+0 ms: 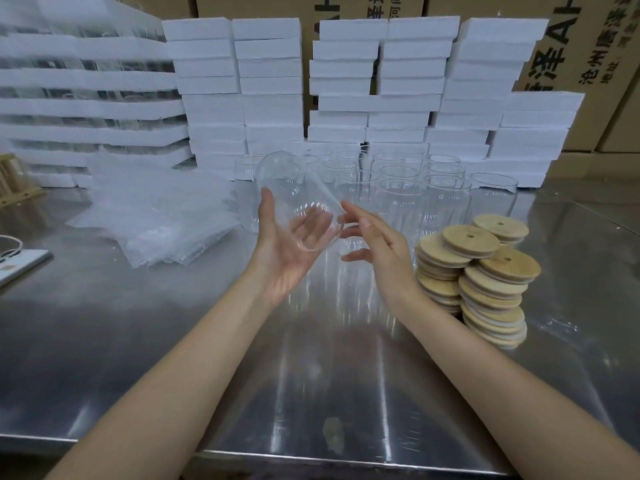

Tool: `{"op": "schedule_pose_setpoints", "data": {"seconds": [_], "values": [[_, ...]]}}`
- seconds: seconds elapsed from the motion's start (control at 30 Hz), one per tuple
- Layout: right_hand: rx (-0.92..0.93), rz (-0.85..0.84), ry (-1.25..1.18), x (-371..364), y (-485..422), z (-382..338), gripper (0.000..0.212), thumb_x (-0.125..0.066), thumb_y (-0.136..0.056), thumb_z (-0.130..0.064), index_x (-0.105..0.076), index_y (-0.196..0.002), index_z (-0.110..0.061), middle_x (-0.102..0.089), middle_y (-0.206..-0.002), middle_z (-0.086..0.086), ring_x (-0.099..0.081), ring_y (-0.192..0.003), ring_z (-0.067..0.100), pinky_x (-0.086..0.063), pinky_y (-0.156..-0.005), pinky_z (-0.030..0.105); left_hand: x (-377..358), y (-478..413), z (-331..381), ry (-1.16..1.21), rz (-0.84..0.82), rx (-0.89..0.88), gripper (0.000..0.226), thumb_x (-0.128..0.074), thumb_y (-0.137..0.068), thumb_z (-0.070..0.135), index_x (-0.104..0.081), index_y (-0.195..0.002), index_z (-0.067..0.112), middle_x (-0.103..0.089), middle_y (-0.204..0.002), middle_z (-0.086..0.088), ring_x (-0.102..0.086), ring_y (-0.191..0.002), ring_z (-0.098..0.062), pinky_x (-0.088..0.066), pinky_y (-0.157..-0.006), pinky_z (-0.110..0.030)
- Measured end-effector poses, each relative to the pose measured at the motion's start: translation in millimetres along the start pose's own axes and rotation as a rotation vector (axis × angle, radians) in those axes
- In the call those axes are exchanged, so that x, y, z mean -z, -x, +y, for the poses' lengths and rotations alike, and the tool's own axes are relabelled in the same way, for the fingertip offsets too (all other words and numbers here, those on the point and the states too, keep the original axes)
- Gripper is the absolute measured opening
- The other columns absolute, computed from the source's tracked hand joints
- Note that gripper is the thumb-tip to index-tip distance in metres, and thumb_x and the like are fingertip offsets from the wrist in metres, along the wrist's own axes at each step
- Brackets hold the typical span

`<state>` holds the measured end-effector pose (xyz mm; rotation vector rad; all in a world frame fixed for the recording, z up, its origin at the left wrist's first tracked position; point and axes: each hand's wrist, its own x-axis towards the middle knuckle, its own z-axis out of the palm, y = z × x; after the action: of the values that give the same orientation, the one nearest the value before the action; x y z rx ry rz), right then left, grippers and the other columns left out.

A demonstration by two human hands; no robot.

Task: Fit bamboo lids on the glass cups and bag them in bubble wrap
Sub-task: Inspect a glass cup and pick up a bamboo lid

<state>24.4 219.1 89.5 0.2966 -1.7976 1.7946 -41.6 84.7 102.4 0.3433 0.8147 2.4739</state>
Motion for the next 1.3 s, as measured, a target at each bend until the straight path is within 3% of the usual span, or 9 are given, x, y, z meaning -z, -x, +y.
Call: {"op": "schedule_pose_setpoints", "data": {"seconds": [0.33, 0.43, 0.57, 0.67, 0.77, 0.87, 1.0, 1.1, 1.3], "values": [[0.027, 0.040, 0.075, 0.3, 1.2, 0.5, 0.026, -0.043, -0.098, -0.021, -0.068, -0.105, -0.024, -0.065, -0.095, 0.000, -0.061, -0.076, 0.008, -0.050, -0.060, 0.022, 2.9, 13.1, 11.9, 0.467, -0.259, 0.223, 0.107, -0.069, -0.066, 0.059, -0.031, -0.143, -0.004, -0.058, -0.123, -0.030, -0.066, -0.103, -0.041, -0.058, -0.083, -0.040], [0.040, 0.106, 0.182, 1.0, 1.3, -3.0, 0.028, -0.043, -0.095, -0.020, -0.071, -0.099, -0.022, -0.065, -0.089, -0.001, -0.060, -0.067, 0.007, -0.044, -0.052, 0.018, 2.8, 11.1, 10.9, 0.221, -0.230, 0.191, 0.096, -0.065, -0.069, 0.065, -0.043, -0.135, -0.002, -0.063, -0.121, -0.020, -0.067, -0.105, -0.032, -0.059, -0.083, -0.036], [0.150, 0.238, 0.537, 9.7, -3.4, -13.5, 0.026, -0.048, -0.093, -0.014, -0.073, -0.085, -0.015, -0.065, -0.075, -0.009, -0.060, -0.059, 0.012, -0.044, -0.058, 0.021, -0.3, 0.7, -2.1, -0.371, 0.002, -0.170, 0.055, -0.065, -0.078, 0.055, -0.051, -0.114, 0.017, -0.068, -0.106, -0.008, -0.069, -0.098, -0.024, -0.055, -0.090, -0.044], [0.276, 0.240, 0.914, 19.4, -5.9, -25.9, 0.027, -0.050, -0.087, -0.020, -0.068, -0.072, -0.007, -0.065, -0.067, 0.001, -0.058, -0.062, 0.023, -0.048, -0.060, 0.036, 3.2, 0.8, -11.4, -0.759, 0.126, -0.428, 0.064, -0.074, -0.070, 0.044, -0.042, -0.124, 0.033, -0.063, -0.111, 0.002, -0.066, -0.099, -0.011, -0.053, -0.088, -0.027], [0.335, 0.306, 1.085, 18.9, -5.4, -41.0, 0.028, -0.047, -0.084, -0.026, -0.060, -0.066, -0.009, -0.051, -0.053, 0.000, -0.049, -0.053, 0.027, -0.032, -0.050, 0.030, 11.9, 0.3, -16.3, -1.000, 0.143, -0.515, 0.081, -0.082, -0.067, 0.041, -0.034, -0.133, 0.036, -0.055, -0.117, 0.007, -0.060, -0.105, -0.004, -0.048, -0.087, -0.020], [0.192, 0.326, 1.370, 21.6, -8.6, -55.5, 0.022, -0.047, -0.086, -0.032, -0.053, -0.069, -0.019, -0.055, -0.066, 0.000, -0.049, -0.065, 0.029, -0.024, -0.058, 0.029, 19.4, -3.2, -20.9, -1.111, 0.165, -0.483, 0.088, -0.085, -0.069, 0.038, -0.032, -0.140, 0.032, -0.052, -0.121, 0.010, -0.054, -0.110, 0.000, -0.043, -0.095, -0.020], [-0.132, 0.225, 1.720, 47.4, -7.8, -71.1, 0.031, -0.052, -0.091, -0.035, -0.066, -0.107, -0.012, -0.055, -0.113, 0.012, -0.047, -0.111, 0.035, -0.033, -0.076, 0.037, 25.5, -5.6, -22.9, -1.131, 0.205, -0.442, 0.091, -0.084, -0.068, 0.043, -0.031, -0.141, 0.034, -0.051, -0.124, 0.009, -0.053, -0.113, -0.003, -0.040, -0.078, -0.008], [-0.407, 0.148, 1.729, 59.5, -5.5, -81.0, 0.046, -0.052, -0.091, -0.047, -0.057, -0.124, -0.016, -0.046, -0.130, 0.013, -0.039, -0.124, 0.036, -0.035, -0.095, 0.045, 27.9, -7.7, -22.6, -1.119, 0.229, -0.434, 0.092, -0.084, -0.067, 0.043, -0.031, -0.142, 0.033, -0.051, -0.124, 0.009, -0.053, -0.113, -0.004, -0.039, -0.078, -0.008], [-0.493, 0.099, 1.658, 60.6, -6.3, -78.9, 0.044, -0.051, -0.092, -0.044, -0.057, -0.125, -0.016, -0.048, -0.128, 0.012, -0.037, -0.125, 0.037, -0.036, -0.086, 0.041, 30.5, -9.8, -23.5, -1.123, 0.234, -0.419, 0.092, -0.085, -0.067, 0.041, -0.031, -0.142, 0.033, -0.050, -0.125, 0.008, -0.053, -0.113, -0.006, -0.039, -0.078, -0.011]]}}
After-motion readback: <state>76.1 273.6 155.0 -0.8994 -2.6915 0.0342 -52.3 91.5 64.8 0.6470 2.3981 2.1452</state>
